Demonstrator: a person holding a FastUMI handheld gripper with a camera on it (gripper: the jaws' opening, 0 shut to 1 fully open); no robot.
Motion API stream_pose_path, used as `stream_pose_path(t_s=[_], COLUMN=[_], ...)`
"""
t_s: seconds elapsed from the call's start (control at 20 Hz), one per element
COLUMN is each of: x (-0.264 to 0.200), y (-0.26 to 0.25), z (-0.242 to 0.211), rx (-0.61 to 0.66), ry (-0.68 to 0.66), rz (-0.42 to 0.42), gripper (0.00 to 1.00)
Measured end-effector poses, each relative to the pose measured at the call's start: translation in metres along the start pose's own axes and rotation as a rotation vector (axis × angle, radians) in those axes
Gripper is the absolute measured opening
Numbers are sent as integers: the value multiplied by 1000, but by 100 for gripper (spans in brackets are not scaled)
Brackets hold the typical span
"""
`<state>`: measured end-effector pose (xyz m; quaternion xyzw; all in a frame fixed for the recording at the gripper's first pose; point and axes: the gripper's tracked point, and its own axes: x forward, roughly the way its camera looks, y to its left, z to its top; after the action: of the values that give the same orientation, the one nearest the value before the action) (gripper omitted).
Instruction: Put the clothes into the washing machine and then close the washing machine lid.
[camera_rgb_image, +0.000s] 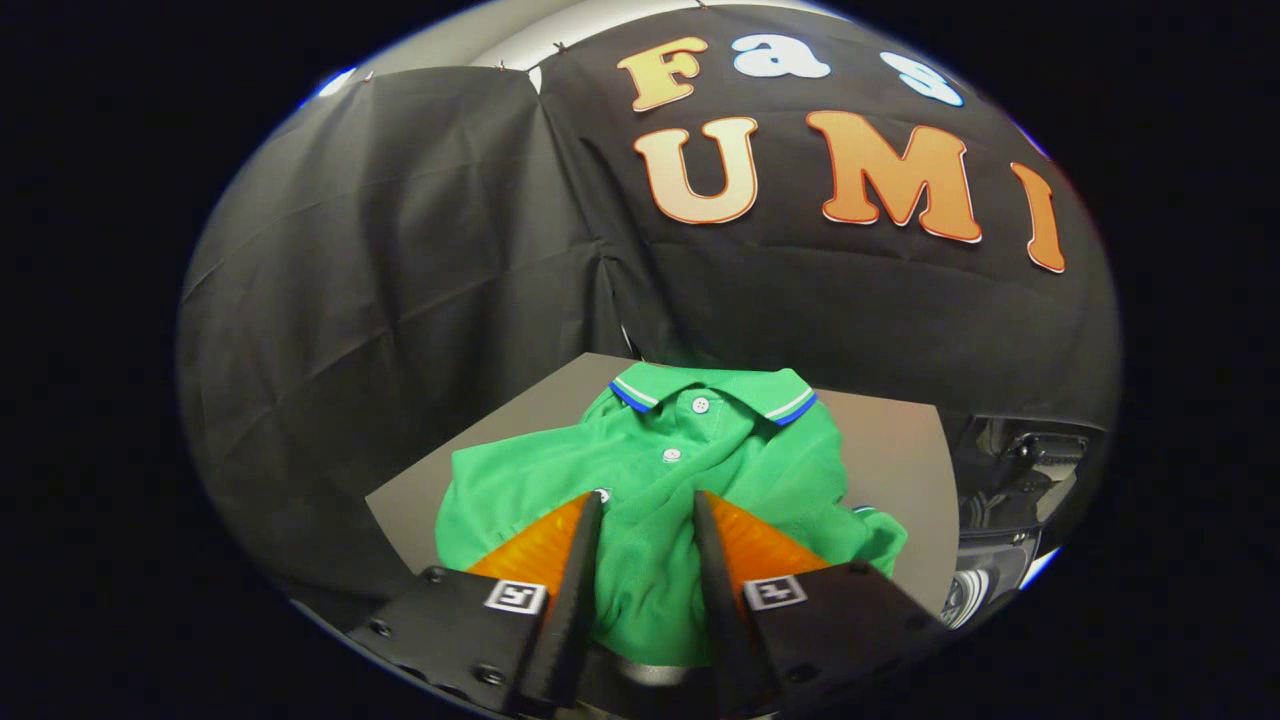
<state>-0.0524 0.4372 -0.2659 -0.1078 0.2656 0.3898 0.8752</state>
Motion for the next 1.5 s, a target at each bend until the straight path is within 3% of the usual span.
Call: stream_pose_path(t_s=[0.05,0.15,0.2,0.25,0.3,0.45,0.55,0.7,0.75,0.85,1.1,1.5], x=[-1,-3,-3,-4,-2,-3,-6,-5,-12,-20,-49,-103], y=[1,3,3,3,1,1,0,-3,-3,-14,-38,-107], z=[2,0,0,0,1,1,3,9,16,31,66,92], rx=[-12,-42,-59,-88,-103,-123,-111,-75,-96,-129,-55,13], ry=[-5,-4,-11,-22,-30,-18,-10,-14,-11,-31,-106,-216], rz=[-1,-6,-12,-17,-21,-1,19,41,53,30,16,-97], gripper=[50,50,33,33,23,23,12,12,8,8,8,8])
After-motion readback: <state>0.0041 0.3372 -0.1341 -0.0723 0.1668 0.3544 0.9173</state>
